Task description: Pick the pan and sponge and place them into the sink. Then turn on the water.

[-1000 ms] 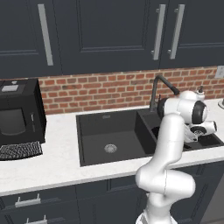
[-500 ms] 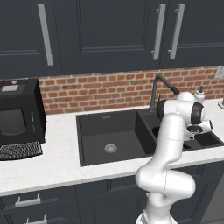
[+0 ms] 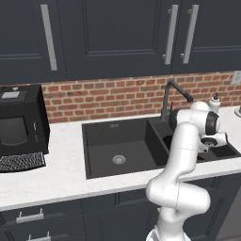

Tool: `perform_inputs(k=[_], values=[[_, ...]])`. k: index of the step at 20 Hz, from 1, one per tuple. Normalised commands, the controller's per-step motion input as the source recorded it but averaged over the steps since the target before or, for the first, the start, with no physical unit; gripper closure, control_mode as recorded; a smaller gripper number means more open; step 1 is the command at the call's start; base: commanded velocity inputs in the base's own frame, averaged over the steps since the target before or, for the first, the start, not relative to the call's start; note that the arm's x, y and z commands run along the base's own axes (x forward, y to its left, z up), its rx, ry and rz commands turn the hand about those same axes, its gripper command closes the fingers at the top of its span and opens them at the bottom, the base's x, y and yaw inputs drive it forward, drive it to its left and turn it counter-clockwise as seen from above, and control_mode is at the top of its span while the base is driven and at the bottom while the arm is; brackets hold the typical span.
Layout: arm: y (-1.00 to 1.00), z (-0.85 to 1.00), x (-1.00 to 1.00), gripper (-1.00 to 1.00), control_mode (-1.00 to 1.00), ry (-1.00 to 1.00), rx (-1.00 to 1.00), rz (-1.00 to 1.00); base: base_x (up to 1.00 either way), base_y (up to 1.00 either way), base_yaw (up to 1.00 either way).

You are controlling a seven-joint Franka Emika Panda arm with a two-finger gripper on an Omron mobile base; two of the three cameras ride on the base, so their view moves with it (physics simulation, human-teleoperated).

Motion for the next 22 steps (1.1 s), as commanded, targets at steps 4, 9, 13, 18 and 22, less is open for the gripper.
perform_inputs(k=[4, 9, 13, 18, 22], values=[[0.0, -0.29, 0.1, 1.0, -1.0, -0.03, 0.0, 0.03, 0.0, 0.0, 0.0], [0.0, -0.09, 0.09, -1.0, -1.0, -0.03, 0.0, 0.05, 0.0, 0.0, 0.0], [0.0, 0.0, 0.01, -1.0, -1.0, -0.06, 0.03, 0.02, 0.0, 0.0, 0.0], [-0.02, 0.01, 0.0, -1.0, -1.0, -0.09, 0.08, 0.02, 0.0, 0.0, 0.0], [0.0, 0.19, 0.0, -1.0, -1.0, -0.13, 0.13, 0.0, 0.0, 0.0, 0.0]])
